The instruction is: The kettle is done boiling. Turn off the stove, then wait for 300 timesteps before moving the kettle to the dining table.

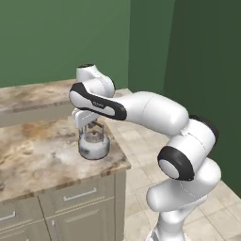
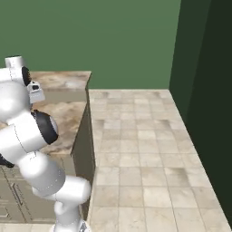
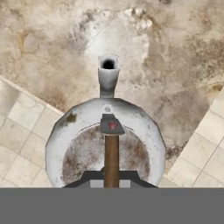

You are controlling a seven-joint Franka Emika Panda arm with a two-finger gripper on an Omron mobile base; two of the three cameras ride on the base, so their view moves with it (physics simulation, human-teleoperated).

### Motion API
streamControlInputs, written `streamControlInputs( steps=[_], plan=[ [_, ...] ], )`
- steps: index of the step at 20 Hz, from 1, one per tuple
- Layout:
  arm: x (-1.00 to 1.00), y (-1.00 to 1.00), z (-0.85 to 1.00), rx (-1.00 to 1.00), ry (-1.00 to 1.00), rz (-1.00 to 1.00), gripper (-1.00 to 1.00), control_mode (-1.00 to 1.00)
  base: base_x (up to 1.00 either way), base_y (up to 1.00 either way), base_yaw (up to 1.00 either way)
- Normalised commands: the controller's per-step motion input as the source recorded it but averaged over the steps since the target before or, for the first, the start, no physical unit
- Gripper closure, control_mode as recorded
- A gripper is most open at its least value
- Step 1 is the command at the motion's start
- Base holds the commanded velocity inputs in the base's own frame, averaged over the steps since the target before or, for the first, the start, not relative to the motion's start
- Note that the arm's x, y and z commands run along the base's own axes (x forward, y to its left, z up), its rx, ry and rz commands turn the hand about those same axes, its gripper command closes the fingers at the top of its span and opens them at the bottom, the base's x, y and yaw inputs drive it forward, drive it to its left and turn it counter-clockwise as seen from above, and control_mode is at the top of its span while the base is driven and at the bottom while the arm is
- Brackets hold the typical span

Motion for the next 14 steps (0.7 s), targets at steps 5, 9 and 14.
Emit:
streamControlInputs(
  steps=[5,9,14],
  plan=[
    [0.0,0.0,0.0,0.0,0.0,0.0,1.0,1.0,0.0,-0.94,0.0],
    [0.0,0.0,0.0,0.0,0.0,0.0,1.0,1.0,0.0,-0.93,0.01],
    [0.0,0.0,0.0,0.0,0.0,0.0,1.0,1.0,0.05,-0.89,0.06]
  ],
)
